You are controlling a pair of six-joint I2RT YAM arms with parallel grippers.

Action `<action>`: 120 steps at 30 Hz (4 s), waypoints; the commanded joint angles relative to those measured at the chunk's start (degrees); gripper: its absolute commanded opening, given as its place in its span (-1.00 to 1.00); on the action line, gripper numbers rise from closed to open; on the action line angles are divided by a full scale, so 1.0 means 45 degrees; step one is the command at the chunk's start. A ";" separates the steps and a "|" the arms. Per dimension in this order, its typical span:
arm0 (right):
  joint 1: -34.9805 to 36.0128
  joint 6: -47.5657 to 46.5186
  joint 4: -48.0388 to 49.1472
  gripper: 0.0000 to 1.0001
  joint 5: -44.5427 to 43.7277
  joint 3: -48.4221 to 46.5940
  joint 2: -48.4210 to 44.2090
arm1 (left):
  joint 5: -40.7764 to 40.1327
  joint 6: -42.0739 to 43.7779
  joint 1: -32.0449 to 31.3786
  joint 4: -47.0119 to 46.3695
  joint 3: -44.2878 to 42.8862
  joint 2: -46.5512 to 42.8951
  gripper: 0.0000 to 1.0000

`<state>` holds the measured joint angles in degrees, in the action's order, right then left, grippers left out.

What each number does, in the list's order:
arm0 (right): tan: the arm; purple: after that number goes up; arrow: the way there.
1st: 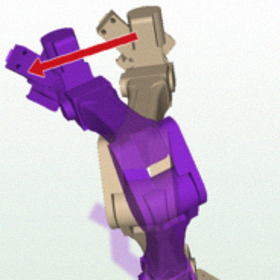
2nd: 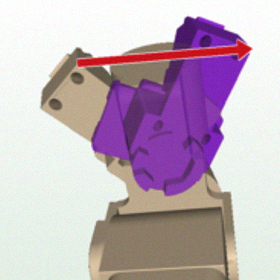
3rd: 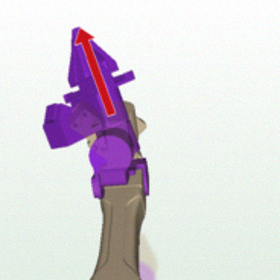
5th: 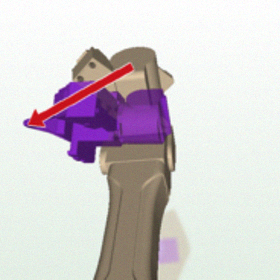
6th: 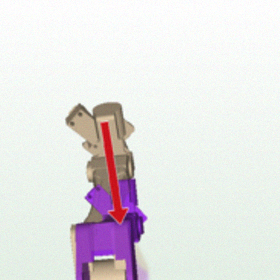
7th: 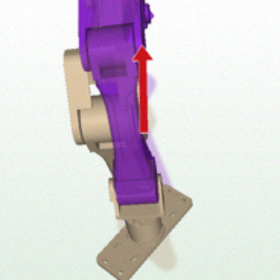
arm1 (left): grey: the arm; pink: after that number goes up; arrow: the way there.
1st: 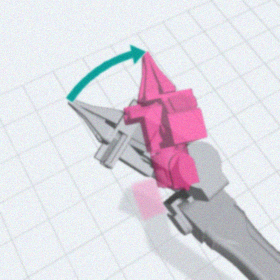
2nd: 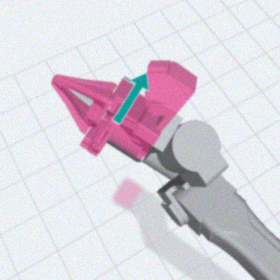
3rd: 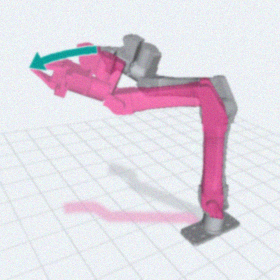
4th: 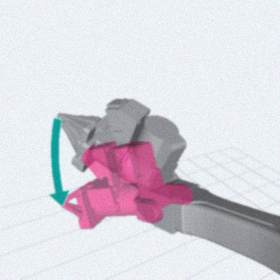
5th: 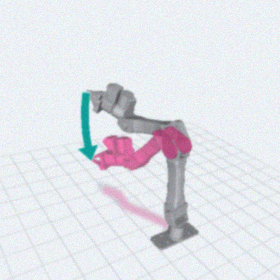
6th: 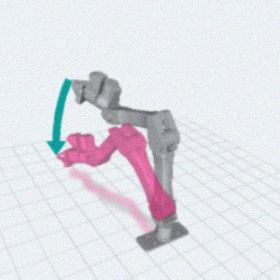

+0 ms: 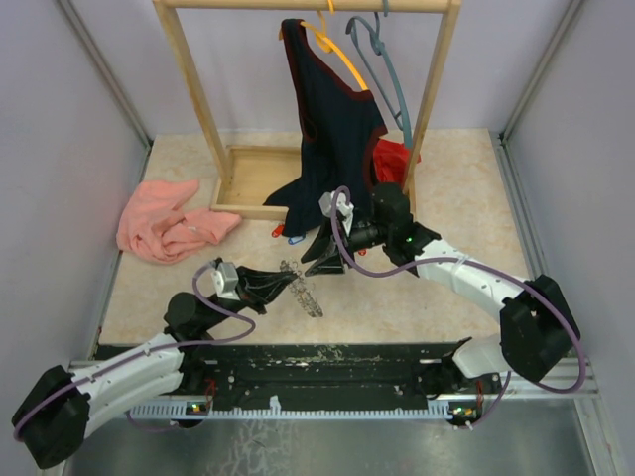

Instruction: Remove the keys from the keyring

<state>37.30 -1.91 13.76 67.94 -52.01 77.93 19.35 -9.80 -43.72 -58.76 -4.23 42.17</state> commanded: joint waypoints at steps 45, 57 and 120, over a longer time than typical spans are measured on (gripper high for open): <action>0.0773 -0.6243 -0.6692 -1.00 -0.1667 -0.2618 -0.0345 | -0.1006 -0.1408 0.0049 0.0711 0.0103 -0.1230 -0.32; 0.3377 -1.1656 -1.2190 -1.00 -0.8447 -0.4753 -0.0043 | 0.0414 0.1231 0.0049 0.3071 -0.0071 -0.2352 0.13; 0.4312 -1.1611 -1.2566 -1.00 -1.0470 -0.5015 -0.0269 | 0.2335 0.2111 -0.0459 -0.4902 -0.1038 0.6363 -0.50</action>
<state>55.48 -54.85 -45.25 19.55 -71.37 78.13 28.82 0.69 -45.39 -77.58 -7.51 70.04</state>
